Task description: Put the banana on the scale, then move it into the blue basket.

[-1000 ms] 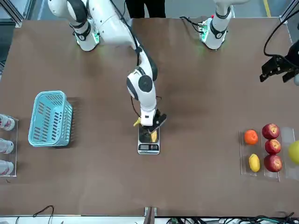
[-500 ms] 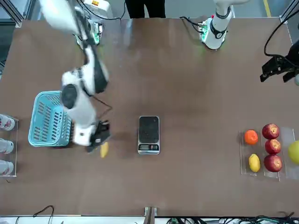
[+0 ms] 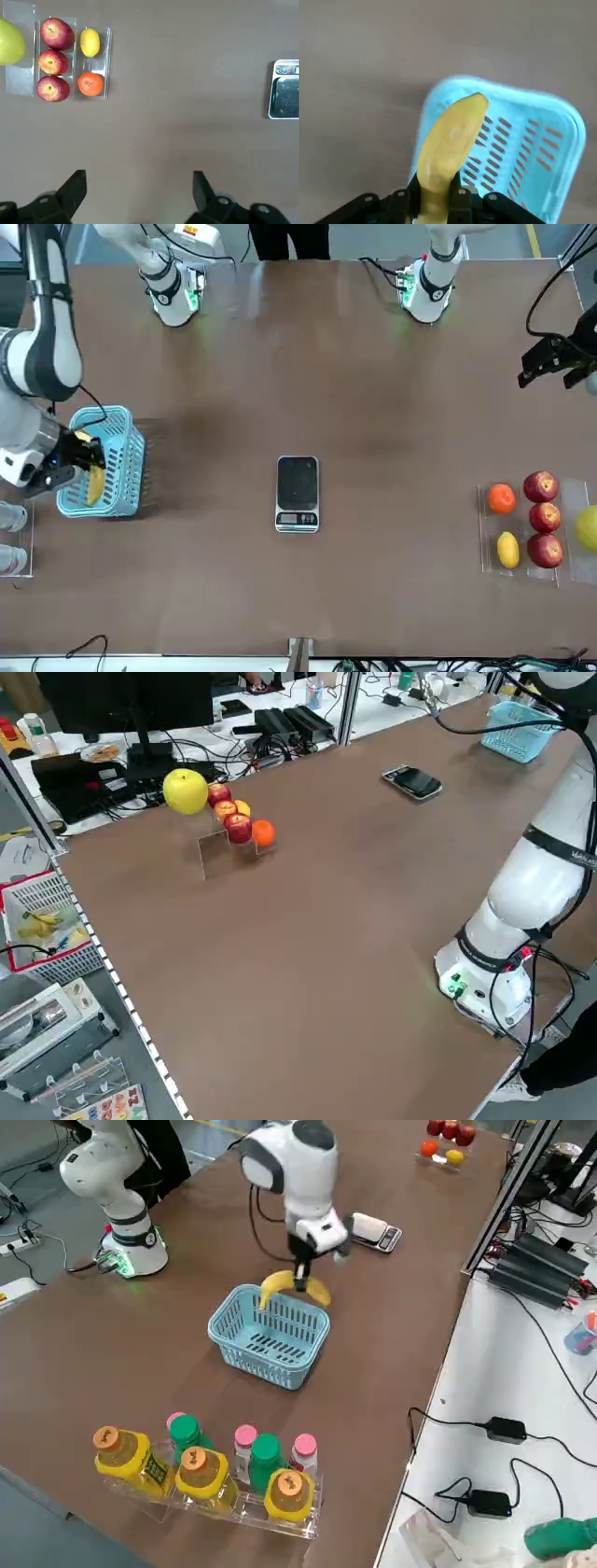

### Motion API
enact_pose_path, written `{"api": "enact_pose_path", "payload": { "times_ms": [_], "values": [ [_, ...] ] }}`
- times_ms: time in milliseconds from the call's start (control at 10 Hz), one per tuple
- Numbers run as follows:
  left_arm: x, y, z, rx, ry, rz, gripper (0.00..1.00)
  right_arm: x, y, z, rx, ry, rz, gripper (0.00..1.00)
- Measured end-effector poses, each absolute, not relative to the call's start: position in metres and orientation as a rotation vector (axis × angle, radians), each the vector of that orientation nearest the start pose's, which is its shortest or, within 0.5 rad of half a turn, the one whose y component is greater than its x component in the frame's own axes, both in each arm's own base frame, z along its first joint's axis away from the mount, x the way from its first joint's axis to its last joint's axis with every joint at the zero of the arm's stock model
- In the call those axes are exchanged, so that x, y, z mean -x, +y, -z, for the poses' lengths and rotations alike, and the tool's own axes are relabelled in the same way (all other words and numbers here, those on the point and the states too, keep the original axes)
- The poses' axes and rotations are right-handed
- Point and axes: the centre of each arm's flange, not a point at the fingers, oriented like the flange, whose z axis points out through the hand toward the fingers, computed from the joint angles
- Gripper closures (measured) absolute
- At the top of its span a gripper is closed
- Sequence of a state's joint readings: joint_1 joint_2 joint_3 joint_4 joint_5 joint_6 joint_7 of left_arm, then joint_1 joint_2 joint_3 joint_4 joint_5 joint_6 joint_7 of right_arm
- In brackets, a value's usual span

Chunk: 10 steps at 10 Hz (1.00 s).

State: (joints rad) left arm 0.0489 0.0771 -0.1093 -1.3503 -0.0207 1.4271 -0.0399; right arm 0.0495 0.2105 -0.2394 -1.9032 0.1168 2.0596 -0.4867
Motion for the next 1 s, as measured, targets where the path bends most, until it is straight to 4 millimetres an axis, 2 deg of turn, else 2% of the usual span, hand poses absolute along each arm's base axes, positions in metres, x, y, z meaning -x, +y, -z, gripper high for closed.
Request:
{"api": "enact_pose_path", "payload": {
  "times_ms": [100,200,300,700,800,1000],
  "values": [
    [-0.562,-0.033,-0.671,3.170,0.036,-0.003,0.00,-0.580,-0.121,-0.366,3.063,-0.315,-0.046,0.73],
    [-0.562,-0.033,-0.671,3.170,0.036,-0.004,0.00,-0.573,-0.130,-0.349,3.070,-0.285,-0.045,0.75],
    [-0.562,-0.033,-0.670,3.170,0.035,-0.005,0.00,-0.570,-0.131,-0.341,3.070,-0.277,-0.049,0.78],
    [-0.563,-0.033,-0.670,3.170,0.036,-0.006,0.00,-0.570,-0.124,-0.340,3.067,-0.288,-0.049,0.76],
    [-0.563,-0.033,-0.670,3.170,0.036,-0.006,0.00,-0.570,-0.124,-0.340,3.067,-0.286,-0.049,0.67],
    [-0.563,-0.033,-0.670,3.170,0.036,-0.006,0.00,-0.571,-0.125,-0.341,3.068,-0.283,-0.047,0.34]
  ]
}}
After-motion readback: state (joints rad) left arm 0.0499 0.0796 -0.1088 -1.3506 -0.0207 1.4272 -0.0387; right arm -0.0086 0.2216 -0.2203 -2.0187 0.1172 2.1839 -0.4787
